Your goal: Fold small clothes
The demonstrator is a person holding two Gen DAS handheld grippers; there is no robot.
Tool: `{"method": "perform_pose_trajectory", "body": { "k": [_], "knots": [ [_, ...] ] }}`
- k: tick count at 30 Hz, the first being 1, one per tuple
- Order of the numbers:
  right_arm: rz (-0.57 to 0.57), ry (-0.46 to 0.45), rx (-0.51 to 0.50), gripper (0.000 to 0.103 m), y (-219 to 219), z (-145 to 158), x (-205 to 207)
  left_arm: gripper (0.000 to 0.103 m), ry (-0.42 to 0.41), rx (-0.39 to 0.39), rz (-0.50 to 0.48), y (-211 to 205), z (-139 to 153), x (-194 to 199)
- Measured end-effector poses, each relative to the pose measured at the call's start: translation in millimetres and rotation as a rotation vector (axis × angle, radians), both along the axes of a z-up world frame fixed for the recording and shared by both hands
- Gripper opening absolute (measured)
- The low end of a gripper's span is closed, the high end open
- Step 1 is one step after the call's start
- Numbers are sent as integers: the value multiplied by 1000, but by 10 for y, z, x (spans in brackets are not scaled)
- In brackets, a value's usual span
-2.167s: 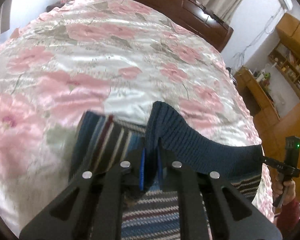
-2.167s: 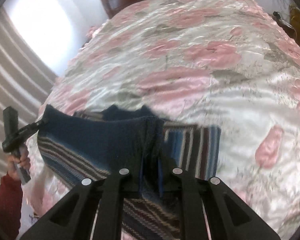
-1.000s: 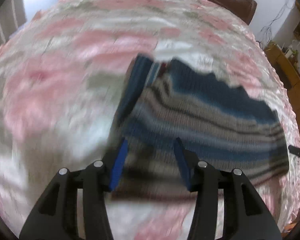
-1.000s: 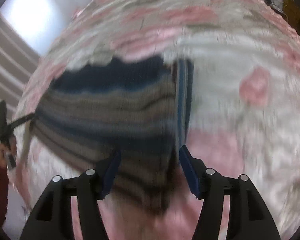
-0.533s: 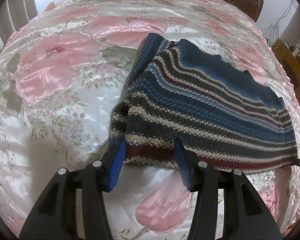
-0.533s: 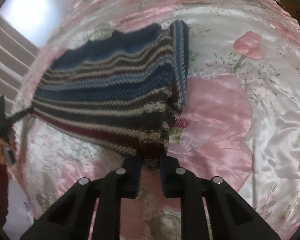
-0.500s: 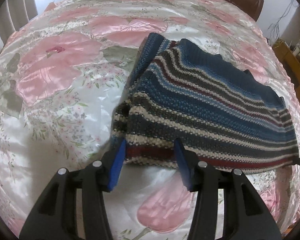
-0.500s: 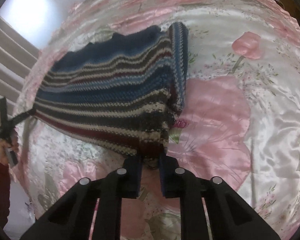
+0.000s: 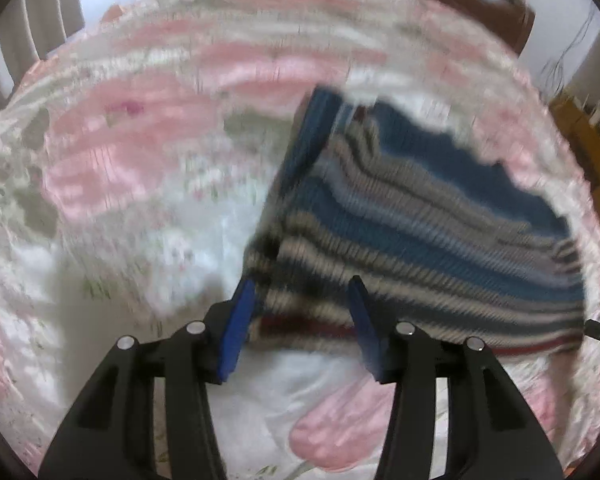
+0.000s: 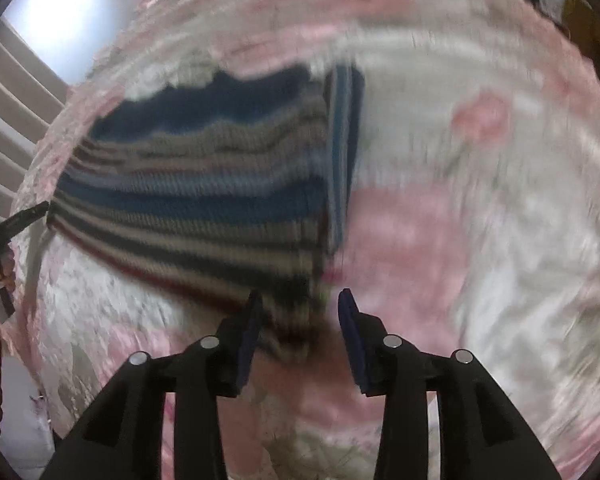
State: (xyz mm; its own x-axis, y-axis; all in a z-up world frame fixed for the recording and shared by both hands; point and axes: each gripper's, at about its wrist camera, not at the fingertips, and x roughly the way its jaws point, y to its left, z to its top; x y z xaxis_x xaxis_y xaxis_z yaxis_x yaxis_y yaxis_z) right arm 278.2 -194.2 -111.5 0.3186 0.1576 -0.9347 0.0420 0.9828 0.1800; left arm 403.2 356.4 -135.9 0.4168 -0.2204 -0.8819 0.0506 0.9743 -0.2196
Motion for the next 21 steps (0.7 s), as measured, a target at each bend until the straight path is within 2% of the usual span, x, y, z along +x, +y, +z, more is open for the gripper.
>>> {"method": "perform_pose_trajectory", "body": {
  "k": [2, 6, 8, 12, 13, 14, 16, 17, 21],
  "knots": [
    [-3, -37, -8, 42, 5, 127, 283, 50, -11, -30, -18, -93, 100, 111],
    [-4, -53, -34, 50, 16, 124, 845, 50, 1, -50, -93, -527, 96, 435],
    [1, -34, -66, 52, 54, 4, 1165, 50, 22, -62, -117, -710, 23, 571],
    [-13, 30, -93, 53, 23, -266, 1462, 50, 62, -65, -139, -938, -208, 736],
    [-6, 50, -87, 46, 11, -340, 1509, 50, 78, -65, -140, -960, -268, 764],
    [0, 56, -86, 32, -10, -376, 1495, 50, 96, -67, -134, -967, -335, 790],
    [3, 46, -57, 19, -21, -383, 1489, 50, 109, -80, -127, -955, -425, 824],
    [0, 26, -19, 18, -56, -340, 1455, 49, 110, -85, -127, -942, -443, 843],
    [-48, -2, 16, 17, -178, -315, 1369, 47, 113, -101, -134, -888, -488, 846]
  ]
}}
